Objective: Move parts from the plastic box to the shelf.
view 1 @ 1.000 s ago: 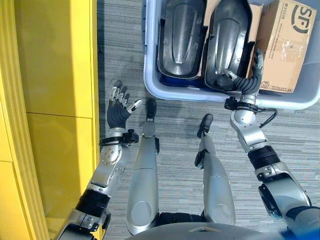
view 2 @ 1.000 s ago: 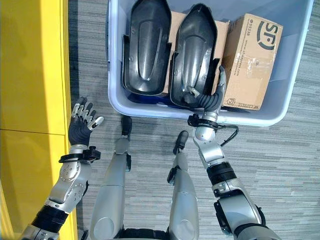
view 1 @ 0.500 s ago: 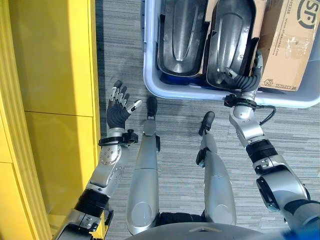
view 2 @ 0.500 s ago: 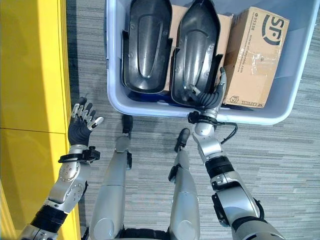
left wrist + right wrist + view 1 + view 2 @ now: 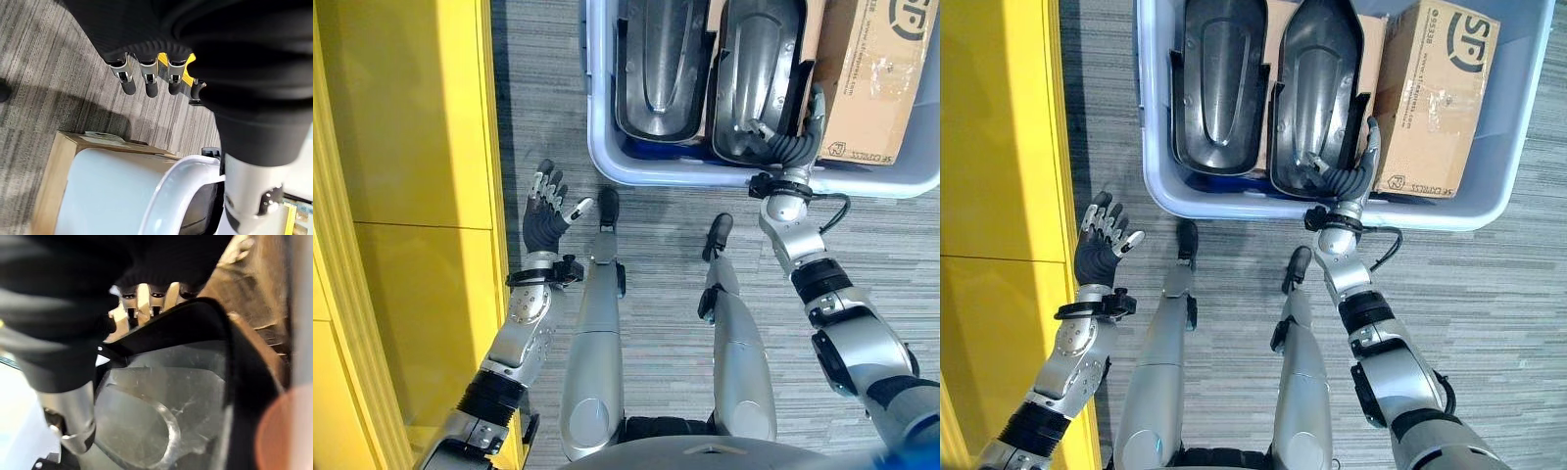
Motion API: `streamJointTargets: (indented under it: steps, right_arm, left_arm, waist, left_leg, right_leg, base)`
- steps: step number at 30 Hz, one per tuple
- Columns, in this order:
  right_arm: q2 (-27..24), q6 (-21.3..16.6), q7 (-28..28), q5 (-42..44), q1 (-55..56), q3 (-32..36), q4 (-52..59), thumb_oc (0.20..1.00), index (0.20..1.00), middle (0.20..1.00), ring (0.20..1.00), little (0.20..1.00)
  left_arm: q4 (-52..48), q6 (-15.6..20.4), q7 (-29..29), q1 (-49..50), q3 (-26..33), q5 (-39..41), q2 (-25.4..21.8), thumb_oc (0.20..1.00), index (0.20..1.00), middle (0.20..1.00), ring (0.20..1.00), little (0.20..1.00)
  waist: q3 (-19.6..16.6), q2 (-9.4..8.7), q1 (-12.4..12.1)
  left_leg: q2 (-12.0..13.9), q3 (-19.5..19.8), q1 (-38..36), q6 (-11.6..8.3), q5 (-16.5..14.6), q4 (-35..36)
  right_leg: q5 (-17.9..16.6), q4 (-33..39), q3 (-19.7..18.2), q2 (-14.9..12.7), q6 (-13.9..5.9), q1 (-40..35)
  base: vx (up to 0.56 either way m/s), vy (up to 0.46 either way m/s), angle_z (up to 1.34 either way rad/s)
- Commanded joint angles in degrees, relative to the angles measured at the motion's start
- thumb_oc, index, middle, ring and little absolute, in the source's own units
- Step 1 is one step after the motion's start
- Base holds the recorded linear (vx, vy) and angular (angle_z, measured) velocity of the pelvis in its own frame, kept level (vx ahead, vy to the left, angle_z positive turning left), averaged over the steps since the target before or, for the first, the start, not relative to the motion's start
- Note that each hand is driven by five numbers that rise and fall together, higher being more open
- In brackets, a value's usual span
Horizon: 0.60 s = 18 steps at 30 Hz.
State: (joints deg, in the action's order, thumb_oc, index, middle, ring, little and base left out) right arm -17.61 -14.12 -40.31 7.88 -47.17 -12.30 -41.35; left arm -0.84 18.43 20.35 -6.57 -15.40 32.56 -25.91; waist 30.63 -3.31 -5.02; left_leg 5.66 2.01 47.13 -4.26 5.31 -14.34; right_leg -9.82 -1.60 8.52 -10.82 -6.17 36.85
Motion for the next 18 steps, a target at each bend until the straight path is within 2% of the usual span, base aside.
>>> streamJointTargets:
  steps: [1, 9, 14, 18]
  right_arm:
    - [-2.2, 1.6, -1.3, 10.9, -4.8, 3.2, -11.3, 1.0, 1.0, 1.0, 1.0, 1.0]
    - [-2.0, 1.6, 1.0, 18.5, -10.8, 2.9, -21.4, 1.0, 1.0, 1.0, 1.0, 1.0]
    - [-2.6, 3.4, 4.2, 20.4, -14.6, 1.0, -28.2, 1.0, 1.0, 1.0, 1.0, 1.0]
    - [-4.5, 7.1, 8.0, 18.7, -17.0, -2.0, -33.6, 1.0, 1.0, 1.0, 1.0, 1.0]
  left_arm:
    - [-4.4, 2.9, -0.2, 2.2, -2.7, 0.2, -0.8, 1.0, 1.0, 1.0, 1.0, 1.0]
    - [-4.2, 2.5, -0.4, 0.9, -4.3, 1.0, -1.1, 1.0, 1.0, 1.0, 1.0, 1.0]
    - [-4.2, 2.5, -1.3, 0.0, -5.1, 1.7, -1.5, 1.0, 1.0, 1.0, 1.0, 1.0]
    - [-4.3, 2.3, -2.4, -0.8, -5.6, 2.3, -1.5, 1.0, 1.0, 1.0, 1.0, 1.0]
  waist:
    - [-0.8, 4.54, -1.8]
    - [-0.8, 5.16, -2.6]
    - [-0.8, 5.56, -3.5]
    - [-0.8, 5.94, -4.4]
  left_leg:
    - [-2.6, -0.3, 0.8, 2.6, -3.9, 0.3]
    - [-2.7, -0.4, 1.1, 2.56, -4.1, 0.2]
    - [-2.8, 0.0, 1.2, 2.56, -4.2, -0.1]
    - [-3.1, 0.1, 0.9, 2.57, -4.2, 0.0]
  right_leg:
    - [9.1, -9.0, -1.1, -1.0, -1.5, -0.2]
    - [9.3, -8.9, -1.0, -0.9, -1.49, 0.0]
    - [9.4, -8.9, -0.8, -0.9, -1.48, -0.2]
    - [9.4, -9.0, -0.4, -1.0, -1.61, -0.8]
  base:
    - [0.01, 0.006, -0.03]
    - [0.0, 0.001, -0.01]
    - [0.0, -0.005, -0.02]
    - [0.0, -0.006, 0.02]
